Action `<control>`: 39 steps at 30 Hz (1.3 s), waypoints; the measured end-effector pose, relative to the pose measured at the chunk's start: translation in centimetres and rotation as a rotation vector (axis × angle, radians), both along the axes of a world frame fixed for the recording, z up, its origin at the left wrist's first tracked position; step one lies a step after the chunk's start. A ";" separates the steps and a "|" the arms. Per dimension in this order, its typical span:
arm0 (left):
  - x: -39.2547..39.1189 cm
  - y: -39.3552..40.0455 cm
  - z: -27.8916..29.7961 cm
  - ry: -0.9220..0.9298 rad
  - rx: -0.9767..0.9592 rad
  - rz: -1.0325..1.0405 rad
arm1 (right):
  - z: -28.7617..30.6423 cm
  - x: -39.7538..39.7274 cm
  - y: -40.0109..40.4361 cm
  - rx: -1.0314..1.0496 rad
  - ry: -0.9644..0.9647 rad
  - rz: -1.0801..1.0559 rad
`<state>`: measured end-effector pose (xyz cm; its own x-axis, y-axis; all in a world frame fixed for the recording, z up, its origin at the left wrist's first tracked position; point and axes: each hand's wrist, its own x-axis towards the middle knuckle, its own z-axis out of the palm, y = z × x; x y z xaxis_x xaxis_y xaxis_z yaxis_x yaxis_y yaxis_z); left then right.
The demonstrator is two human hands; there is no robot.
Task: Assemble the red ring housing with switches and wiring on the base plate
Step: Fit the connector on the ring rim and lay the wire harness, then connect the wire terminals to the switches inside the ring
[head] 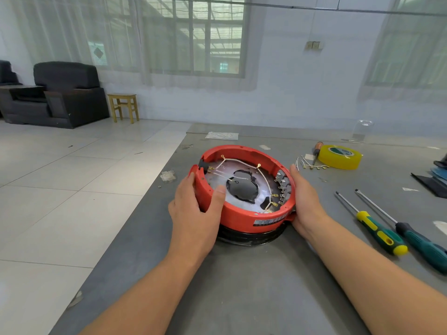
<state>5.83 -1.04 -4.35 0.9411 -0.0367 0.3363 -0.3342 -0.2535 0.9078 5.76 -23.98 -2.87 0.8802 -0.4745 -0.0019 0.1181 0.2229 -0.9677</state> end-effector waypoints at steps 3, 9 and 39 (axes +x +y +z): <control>-0.8 -0.9 0.5 0.111 -0.208 -0.089 | -0.4 0.0 0.8 0.045 -0.089 -0.053; -1.2 -1.8 0.8 0.273 -0.433 -0.024 | -1.2 -0.4 1.0 0.018 -0.042 -0.123; 0.4 -0.1 0.6 0.343 -0.834 -0.368 | -0.6 -4.4 1.1 0.041 -0.086 0.293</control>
